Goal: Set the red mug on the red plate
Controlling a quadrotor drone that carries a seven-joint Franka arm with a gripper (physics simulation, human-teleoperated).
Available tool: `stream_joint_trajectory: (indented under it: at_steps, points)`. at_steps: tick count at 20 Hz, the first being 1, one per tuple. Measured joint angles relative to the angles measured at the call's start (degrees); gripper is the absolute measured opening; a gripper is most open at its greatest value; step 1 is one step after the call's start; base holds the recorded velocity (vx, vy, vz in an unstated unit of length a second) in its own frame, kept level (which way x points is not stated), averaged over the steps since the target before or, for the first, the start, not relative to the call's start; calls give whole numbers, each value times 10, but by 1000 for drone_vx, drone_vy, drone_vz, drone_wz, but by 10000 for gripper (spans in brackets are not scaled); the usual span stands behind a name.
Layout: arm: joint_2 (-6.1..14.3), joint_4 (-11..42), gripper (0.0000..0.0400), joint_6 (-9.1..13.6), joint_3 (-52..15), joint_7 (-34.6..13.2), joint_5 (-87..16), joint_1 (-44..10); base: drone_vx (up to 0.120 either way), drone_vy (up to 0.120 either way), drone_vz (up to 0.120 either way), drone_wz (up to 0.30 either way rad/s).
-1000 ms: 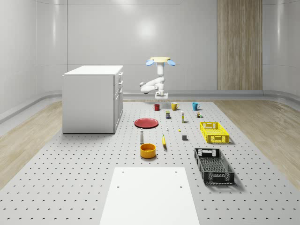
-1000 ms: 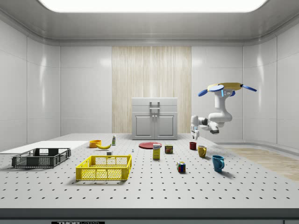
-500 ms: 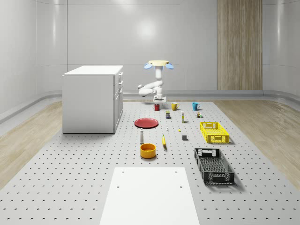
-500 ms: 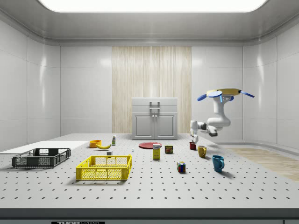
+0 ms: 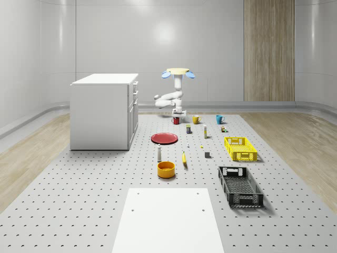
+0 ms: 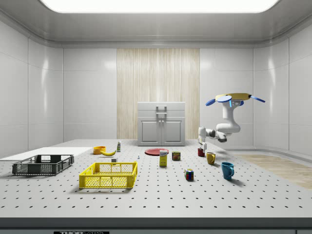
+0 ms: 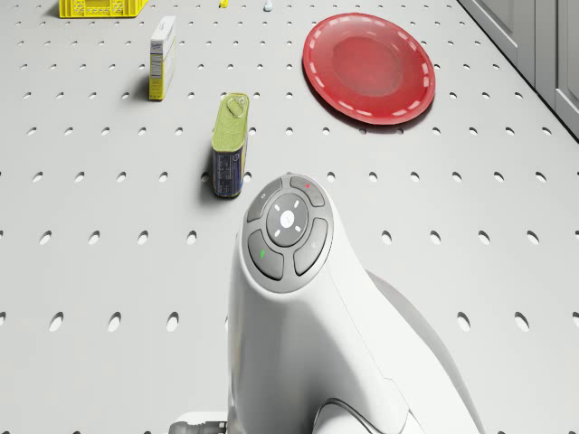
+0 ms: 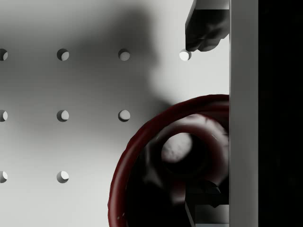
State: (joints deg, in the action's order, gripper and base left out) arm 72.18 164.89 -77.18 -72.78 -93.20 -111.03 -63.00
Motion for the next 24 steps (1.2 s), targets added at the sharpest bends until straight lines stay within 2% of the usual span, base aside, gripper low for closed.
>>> stream_joint_trajectory:
  at_steps: [8, 9, 11, 14, 18, 24]
  points:
    - [13, -8, 400, -15, -2, -9, 4, -16, 0, 0, 0, 0]
    - [15, -9, 334, -17, -3, -10, 5, -18, 0, 0, 0, 0]
    - [18, -11, 242, -20, -4, -11, 7, -21, 0, 0, 0, 0]
    - [23, -12, 167, -25, -6, -13, 9, -24, 0, 0, 0, 0]
    - [30, -13, 125, -32, -8, -15, 13, -27, 0, 0, 0, 0]
    - [39, -13, 105, -37, -20, -20, 27, -32, 0, 0, 0, 0]
